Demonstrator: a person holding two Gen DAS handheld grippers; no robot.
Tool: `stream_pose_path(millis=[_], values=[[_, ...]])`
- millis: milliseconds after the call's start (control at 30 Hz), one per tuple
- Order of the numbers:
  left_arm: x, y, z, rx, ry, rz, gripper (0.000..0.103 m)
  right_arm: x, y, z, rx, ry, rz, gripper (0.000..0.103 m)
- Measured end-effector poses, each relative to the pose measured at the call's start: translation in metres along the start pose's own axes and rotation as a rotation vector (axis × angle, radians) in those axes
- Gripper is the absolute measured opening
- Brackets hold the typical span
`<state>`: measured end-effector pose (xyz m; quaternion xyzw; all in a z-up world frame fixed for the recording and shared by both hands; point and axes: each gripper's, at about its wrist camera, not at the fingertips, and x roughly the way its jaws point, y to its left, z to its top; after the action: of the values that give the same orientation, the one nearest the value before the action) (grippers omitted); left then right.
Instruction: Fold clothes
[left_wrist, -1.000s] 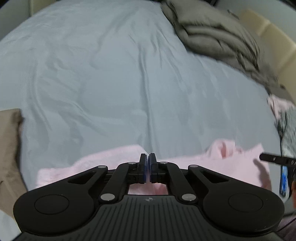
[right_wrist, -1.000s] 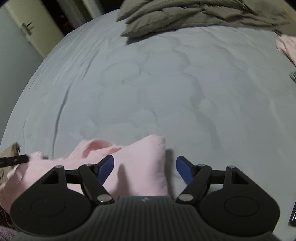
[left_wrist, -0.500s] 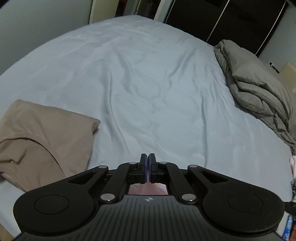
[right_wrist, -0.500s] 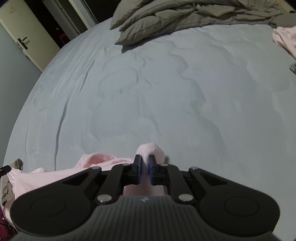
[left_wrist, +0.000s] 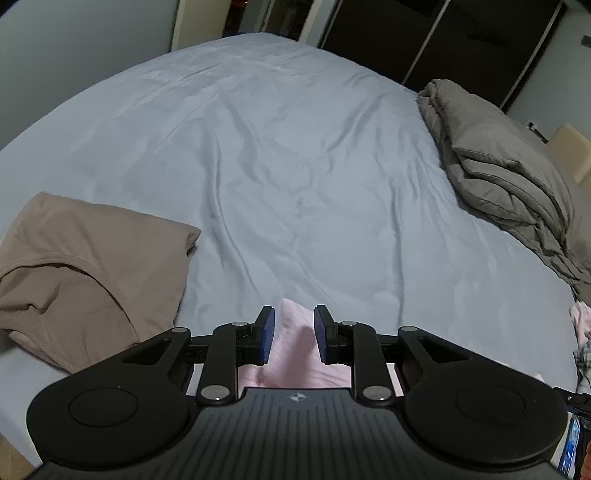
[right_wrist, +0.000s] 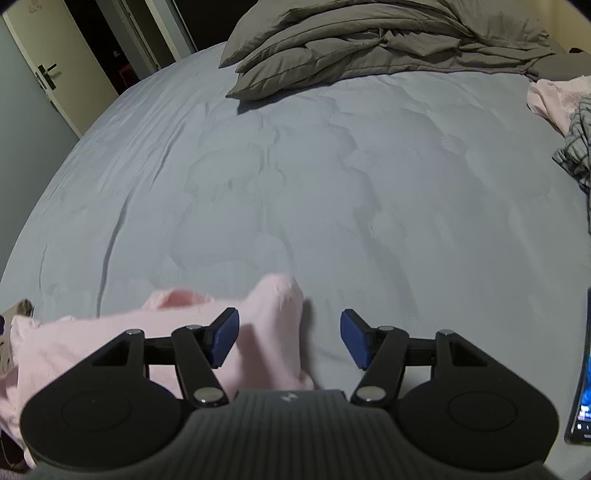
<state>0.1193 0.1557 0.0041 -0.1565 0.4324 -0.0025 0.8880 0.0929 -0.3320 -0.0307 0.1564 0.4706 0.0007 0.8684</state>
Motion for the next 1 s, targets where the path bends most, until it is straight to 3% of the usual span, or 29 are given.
stream_pose_path(millis=[233, 300, 333, 467, 567, 800, 1000], values=[[-0.012, -0.062, -0.011, 0.169, 0.041, -0.134, 0.028, -0.018, -0.014, -0.032, -0.032, 0.061, 0.044, 0.064], [-0.011, -0.090, -0.015, 0.228, 0.066, -0.184, 0.045, -0.026, -0.013, -0.039, -0.068, 0.083, 0.064, 0.065], [-0.011, -0.105, -0.017, 0.254, 0.077, -0.207, 0.047, -0.030, -0.011, -0.043, -0.092, 0.093, 0.074, 0.066], [-0.003, -0.167, -0.027, 0.352, 0.136, -0.288, 0.047, -0.043, -0.002, -0.056, -0.225, 0.099, 0.098, 0.069], [0.011, -0.216, -0.036, 0.419, 0.207, -0.311, 0.047, -0.047, -0.009, -0.063, -0.246, 0.112, 0.120, 0.069], [0.060, -0.322, -0.067, 0.567, 0.397, -0.246, 0.047, -0.035, -0.029, -0.065, -0.194, 0.169, 0.173, 0.069], [0.100, -0.377, -0.083, 0.575, 0.513, -0.154, 0.047, -0.028, -0.036, -0.065, -0.173, 0.204, 0.218, 0.069]])
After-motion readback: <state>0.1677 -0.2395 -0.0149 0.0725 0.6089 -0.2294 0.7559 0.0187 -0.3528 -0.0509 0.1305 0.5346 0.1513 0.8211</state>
